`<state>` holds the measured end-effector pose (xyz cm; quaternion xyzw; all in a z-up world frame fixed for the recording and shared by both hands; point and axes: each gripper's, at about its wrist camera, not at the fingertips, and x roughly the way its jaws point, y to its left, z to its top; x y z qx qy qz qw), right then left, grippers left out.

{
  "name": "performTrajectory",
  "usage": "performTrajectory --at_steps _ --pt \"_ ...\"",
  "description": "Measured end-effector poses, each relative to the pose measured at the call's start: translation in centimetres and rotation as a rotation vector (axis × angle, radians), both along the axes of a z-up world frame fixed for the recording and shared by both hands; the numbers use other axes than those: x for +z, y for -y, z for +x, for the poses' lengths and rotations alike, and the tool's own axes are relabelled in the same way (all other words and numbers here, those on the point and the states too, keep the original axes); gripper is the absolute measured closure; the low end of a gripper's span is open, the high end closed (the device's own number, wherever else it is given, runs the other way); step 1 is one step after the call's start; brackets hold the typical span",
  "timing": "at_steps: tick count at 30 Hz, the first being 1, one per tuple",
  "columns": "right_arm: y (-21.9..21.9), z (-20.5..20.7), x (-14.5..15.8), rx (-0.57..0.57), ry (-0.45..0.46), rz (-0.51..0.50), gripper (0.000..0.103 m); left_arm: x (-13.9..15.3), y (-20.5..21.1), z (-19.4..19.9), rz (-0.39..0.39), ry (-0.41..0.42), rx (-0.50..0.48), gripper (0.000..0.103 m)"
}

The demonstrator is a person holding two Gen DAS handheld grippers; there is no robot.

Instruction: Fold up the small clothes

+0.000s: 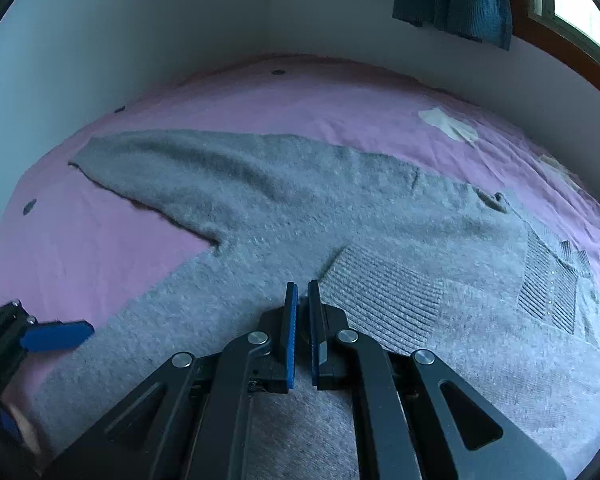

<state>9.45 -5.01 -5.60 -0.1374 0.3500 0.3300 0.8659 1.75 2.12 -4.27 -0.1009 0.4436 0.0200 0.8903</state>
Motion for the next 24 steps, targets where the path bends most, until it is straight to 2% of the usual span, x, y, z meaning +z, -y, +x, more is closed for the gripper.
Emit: performTrajectory --at_steps 3,6,8,10,12,14,16,18,21,24 --pt "-0.5 0.0 -0.7 0.027 -0.039 -0.023 0.098 0.0 0.0 0.0 -0.001 0.000 -0.001 0.002" --pt "0.6 -0.5 0.2 0.062 -0.076 0.055 0.097 0.0 0.1 -0.1 0.002 0.000 -0.006 0.002" --pt "2.5 -1.0 1.1 0.070 -0.099 0.091 0.089 0.0 0.0 -0.1 0.000 0.002 -0.008 0.002" --pt "6.2 -1.4 2.2 0.038 -0.102 0.149 0.057 0.1 -0.1 -0.1 -0.008 0.004 -0.008 0.002" --pt "10.0 -1.5 3.0 -0.005 -0.111 0.208 0.045 0.1 -0.1 -0.2 -0.010 0.003 -0.008 0.002" --pt "15.9 -1.1 3.5 -0.095 -0.135 0.278 0.045 0.0 -0.2 -0.1 -0.012 0.003 -0.009 0.002" --pt "23.2 -0.2 3.7 -0.239 -0.146 0.368 0.045 0.0 -0.2 -0.2 -0.013 0.002 -0.008 0.002" --pt "28.9 0.4 3.5 -0.382 -0.130 0.416 0.045 0.0 -0.2 -0.1 -0.014 0.003 -0.007 0.002" --pt "38.2 2.2 1.2 -0.679 -0.160 0.483 0.045 0.0 -0.2 0.0 -0.013 0.004 -0.006 0.002" --pt "42.3 4.4 -1.3 -0.789 -0.235 0.525 0.046 -0.2 -0.1 0.1 -0.010 0.001 -0.005 0.002"
